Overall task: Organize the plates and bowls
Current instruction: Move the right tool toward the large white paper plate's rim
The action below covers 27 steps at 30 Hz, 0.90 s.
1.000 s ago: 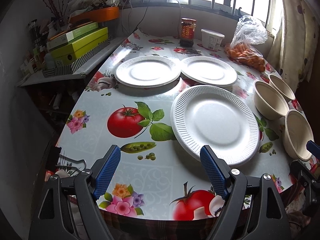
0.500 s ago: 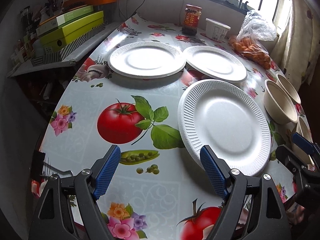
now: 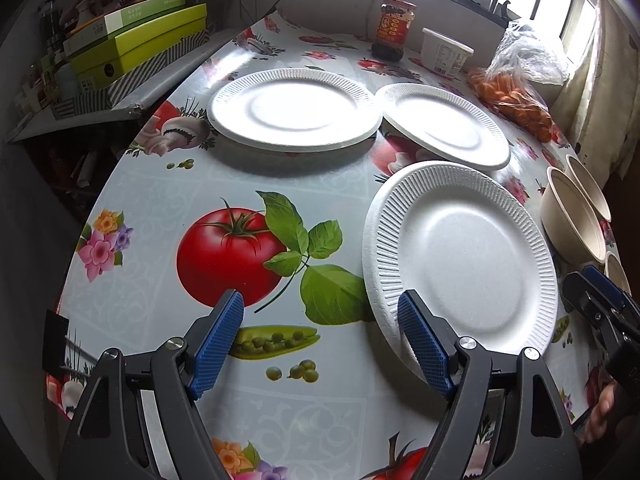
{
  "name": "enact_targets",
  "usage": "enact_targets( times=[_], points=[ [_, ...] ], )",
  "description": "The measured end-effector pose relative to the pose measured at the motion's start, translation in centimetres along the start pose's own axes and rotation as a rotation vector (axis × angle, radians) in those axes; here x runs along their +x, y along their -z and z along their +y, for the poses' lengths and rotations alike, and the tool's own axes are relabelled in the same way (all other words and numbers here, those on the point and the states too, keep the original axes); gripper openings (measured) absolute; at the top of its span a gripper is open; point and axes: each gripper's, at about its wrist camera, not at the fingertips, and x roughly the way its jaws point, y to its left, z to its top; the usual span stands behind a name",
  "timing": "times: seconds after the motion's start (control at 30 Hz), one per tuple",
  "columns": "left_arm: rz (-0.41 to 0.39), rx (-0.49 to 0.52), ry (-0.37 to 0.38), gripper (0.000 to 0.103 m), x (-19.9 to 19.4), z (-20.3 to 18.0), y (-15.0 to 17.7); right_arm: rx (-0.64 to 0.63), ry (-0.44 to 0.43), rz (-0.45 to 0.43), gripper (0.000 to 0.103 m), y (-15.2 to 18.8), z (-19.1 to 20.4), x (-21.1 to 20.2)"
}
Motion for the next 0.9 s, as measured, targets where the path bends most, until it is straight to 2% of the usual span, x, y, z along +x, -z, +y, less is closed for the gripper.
enact_targets(
  times=[0.13,0.23,0.33,0.6,0.9],
  points=[
    [0.012,0.007,0.001,0.08,0.5,-0.4,-0.2,0.009,-0.003,0.018,0.082,-0.5,0.0,0.8],
    [0.015,0.012,0.001,0.08,0.6,-0.4,-0.4,0.01,0.03,0.039,0.081,-0.5,-0.4,1.4],
    [0.016,-0.001,0.009,0.08,0.7,-0.1,-0.7,0.008,0.061,0.019,0.081,-0.5,-0.5,0.9],
    [0.019,-0.009,0.02,0.08,0.6,0.2,-0.8,-0.06,-0.015,0.039,0.08,0.0,1.9,1.2],
    [0.02,-0.026,0.044,0.08,0.3,0.8,-0.6,0.011,-0.002,0.081,0.073,0.5,0.9,2.2]
  ],
)
